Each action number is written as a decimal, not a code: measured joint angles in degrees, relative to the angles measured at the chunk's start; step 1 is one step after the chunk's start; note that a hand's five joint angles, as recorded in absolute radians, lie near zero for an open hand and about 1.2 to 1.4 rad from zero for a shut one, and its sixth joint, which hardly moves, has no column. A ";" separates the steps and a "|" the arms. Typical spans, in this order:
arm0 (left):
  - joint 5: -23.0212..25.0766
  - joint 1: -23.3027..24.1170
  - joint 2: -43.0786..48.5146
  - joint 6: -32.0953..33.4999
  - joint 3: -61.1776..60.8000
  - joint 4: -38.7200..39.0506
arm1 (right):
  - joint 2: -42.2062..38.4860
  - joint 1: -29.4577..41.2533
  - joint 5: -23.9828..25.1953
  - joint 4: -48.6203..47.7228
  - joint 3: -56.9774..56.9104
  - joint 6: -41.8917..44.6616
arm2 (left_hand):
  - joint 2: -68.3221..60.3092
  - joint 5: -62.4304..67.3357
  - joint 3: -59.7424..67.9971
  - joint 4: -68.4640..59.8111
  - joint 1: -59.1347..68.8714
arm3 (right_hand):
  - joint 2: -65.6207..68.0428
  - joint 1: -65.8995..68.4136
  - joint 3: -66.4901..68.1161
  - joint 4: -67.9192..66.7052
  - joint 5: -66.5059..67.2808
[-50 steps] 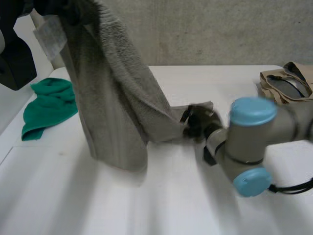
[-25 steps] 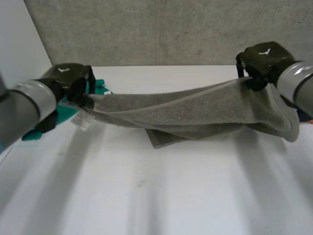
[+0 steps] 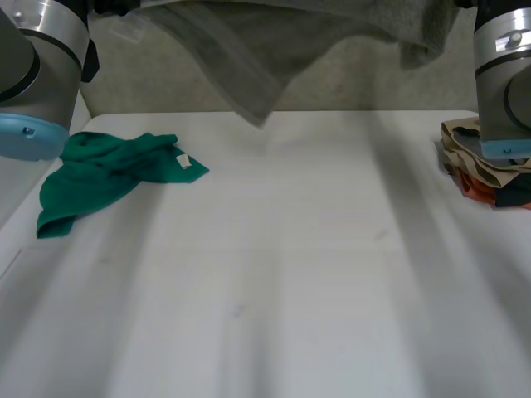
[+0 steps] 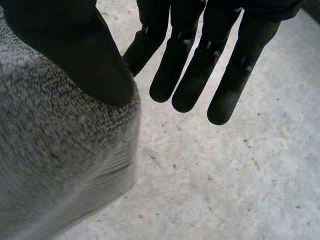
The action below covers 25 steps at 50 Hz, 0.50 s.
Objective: Fold the laundry.
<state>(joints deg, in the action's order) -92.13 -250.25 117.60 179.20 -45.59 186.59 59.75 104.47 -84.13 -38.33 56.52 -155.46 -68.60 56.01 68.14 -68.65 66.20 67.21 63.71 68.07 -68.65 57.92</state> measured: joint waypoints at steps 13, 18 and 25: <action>3.61 -0.86 -0.44 8.21 -25.41 9.80 | 0.80 0.06 2.12 12.26 20.10 -0.70 | 0.00 -0.01 0.00 0.00 0.00 | 0.00 0.00 0.00 -0.01 0.32; 3.82 -1.06 3.78 9.71 -30.11 6.86 | -2.56 0.33 2.89 13.65 25.37 -0.23 | -0.01 -0.01 0.00 0.00 0.00 | 0.00 0.00 0.00 -0.02 0.32; 3.95 -1.59 7.65 12.84 -32.10 1.26 | -4.83 0.56 3.00 15.75 29.36 0.49 | 7.17 -3.36 -6.67 6.82 -2.24 | -9.31 -5.28 -9.96 10.38 -9.69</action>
<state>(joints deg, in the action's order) -88.18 -251.85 125.26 192.04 -77.69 187.85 54.92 105.03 -81.14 -22.58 85.87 -154.97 -61.43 52.66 61.47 -61.83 63.96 57.90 58.43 58.11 -58.27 48.23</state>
